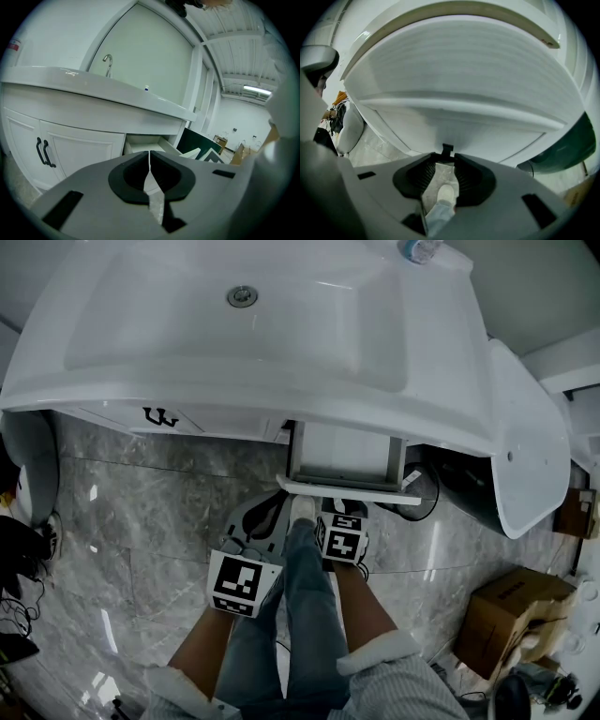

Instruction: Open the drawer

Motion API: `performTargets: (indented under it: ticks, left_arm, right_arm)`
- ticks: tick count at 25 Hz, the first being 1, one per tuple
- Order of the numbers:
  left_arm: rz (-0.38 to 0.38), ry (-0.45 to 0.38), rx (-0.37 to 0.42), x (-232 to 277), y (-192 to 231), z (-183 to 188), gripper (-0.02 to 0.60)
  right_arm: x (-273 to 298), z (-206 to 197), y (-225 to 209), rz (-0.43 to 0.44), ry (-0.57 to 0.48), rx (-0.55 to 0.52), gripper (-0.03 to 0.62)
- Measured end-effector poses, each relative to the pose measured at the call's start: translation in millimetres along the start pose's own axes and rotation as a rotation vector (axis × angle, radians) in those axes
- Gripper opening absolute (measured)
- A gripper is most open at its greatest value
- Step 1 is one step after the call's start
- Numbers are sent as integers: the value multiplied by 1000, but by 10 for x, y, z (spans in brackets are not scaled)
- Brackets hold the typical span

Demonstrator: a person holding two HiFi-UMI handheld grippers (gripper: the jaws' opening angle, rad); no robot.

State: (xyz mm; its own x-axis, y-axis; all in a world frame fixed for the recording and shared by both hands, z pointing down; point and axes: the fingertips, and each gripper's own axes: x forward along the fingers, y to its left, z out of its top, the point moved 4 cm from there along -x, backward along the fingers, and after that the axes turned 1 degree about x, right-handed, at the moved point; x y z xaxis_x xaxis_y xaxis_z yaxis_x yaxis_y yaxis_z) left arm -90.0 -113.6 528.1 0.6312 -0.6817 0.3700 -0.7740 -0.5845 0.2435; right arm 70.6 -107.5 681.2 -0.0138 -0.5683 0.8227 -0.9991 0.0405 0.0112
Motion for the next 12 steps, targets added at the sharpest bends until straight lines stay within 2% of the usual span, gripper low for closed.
performTargets:
  ticks: [12]
  left_arm:
    - [-4, 11, 9, -35, -75, -54, 23]
  right_arm:
    - [-41, -152, 32, 3, 11, 2, 132]
